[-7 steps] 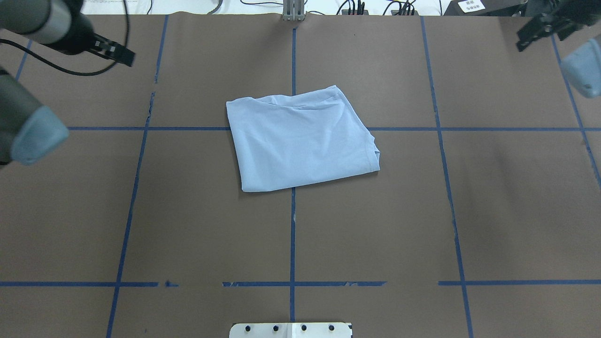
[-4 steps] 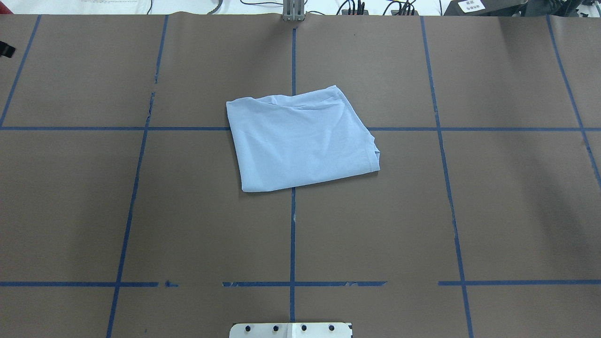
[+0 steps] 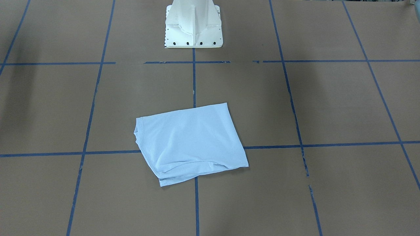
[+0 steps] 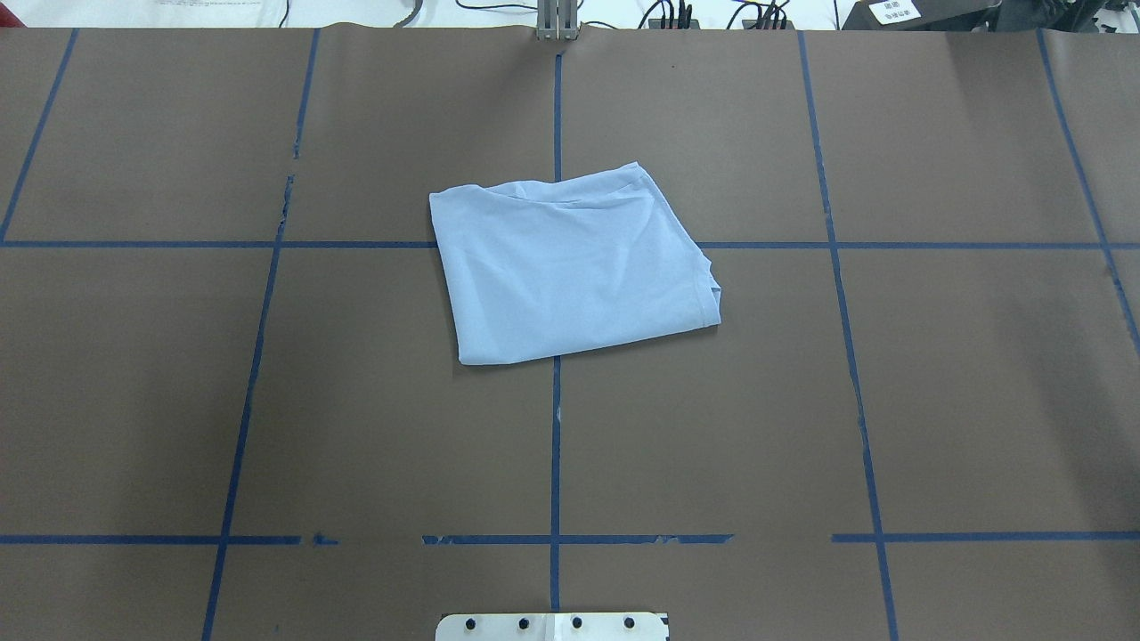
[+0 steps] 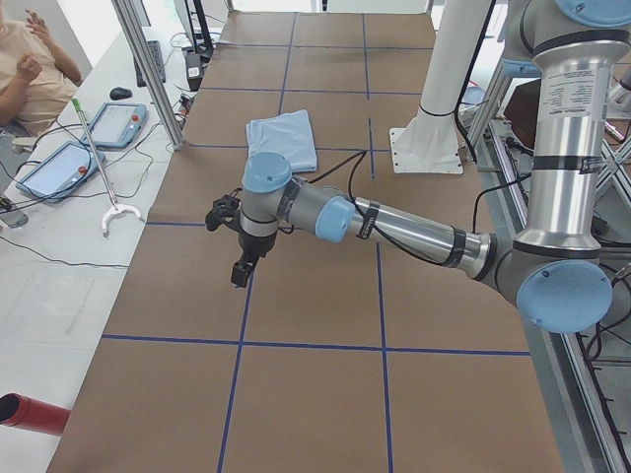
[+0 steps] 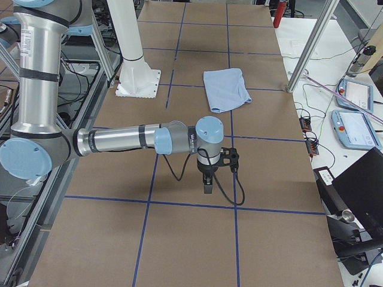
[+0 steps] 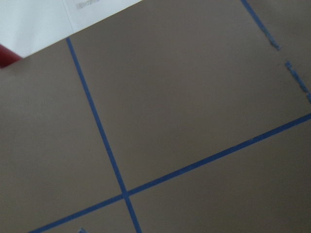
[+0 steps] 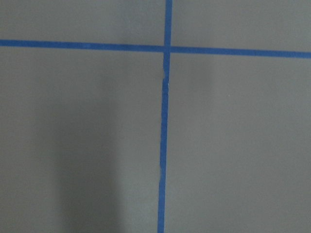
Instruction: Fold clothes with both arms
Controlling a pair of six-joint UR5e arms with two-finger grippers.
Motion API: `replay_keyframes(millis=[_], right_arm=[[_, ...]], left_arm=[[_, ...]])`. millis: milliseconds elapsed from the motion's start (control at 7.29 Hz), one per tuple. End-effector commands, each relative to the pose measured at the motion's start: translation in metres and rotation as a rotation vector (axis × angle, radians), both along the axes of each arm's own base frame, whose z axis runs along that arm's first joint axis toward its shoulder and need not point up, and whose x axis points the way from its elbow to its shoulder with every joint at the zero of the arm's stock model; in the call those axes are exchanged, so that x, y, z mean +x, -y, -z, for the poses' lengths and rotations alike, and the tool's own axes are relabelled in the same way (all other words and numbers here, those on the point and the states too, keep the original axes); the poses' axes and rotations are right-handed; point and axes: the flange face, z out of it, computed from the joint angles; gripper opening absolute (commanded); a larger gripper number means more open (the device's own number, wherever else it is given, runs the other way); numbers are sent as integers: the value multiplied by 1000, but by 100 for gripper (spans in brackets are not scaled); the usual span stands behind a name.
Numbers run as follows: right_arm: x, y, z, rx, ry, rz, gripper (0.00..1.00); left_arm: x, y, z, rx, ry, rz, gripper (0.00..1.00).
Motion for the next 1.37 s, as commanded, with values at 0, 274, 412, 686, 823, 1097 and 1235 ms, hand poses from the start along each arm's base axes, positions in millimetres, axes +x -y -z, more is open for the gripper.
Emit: replay_keyframes(millis=[0,274,412,686,823,1097,1235], right_arm=[[4,-27,-5,6,-10,-10,100],[3,-28,-5,15,-3,-3,100],[3,-29,-8,7,-1,-3,100],[3,-29,-6,5,3,-8,100],[3,-31,-11,-16,8,-12,100],[5,-44,-31,-50,-10,-4,100],[4,-36,-30,-38,-9,-3,100]], left_arm=[[-4,-33,-44,-107,-71,-9,100],[-2,-40,-51,-143,-89,-9,100],[-3,-42,-62,-170,-83,-4,100],[-5,-56,-75,-195,-71,0,100],[-4,-55,-83,-207,-54,2,100],[-4,-56,-88,-210,-53,-2,100],[-4,-56,-88,-211,-52,-4,100]])
